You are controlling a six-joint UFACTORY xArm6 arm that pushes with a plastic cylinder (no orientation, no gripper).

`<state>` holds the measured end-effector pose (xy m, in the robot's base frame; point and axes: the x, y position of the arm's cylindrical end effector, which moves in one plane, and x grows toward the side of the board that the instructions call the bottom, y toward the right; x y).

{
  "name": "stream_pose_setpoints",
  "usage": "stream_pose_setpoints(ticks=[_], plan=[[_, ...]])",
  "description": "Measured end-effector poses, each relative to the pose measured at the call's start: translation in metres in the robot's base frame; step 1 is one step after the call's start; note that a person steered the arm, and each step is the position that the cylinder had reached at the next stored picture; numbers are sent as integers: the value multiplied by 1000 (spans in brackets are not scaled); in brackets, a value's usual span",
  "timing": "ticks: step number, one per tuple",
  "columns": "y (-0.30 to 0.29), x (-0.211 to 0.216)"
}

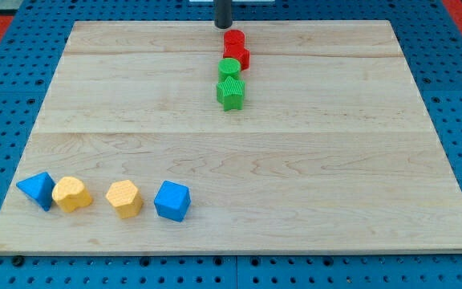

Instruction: Move the arm towards the left of the red circle

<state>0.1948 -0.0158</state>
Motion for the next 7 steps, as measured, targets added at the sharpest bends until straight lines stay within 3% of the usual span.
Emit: stream_pose_setpoints(ticks=[1,2,3,4,7], plan=[[0,0],[-37,0],[-120,22],[-133,79],[-125,80]])
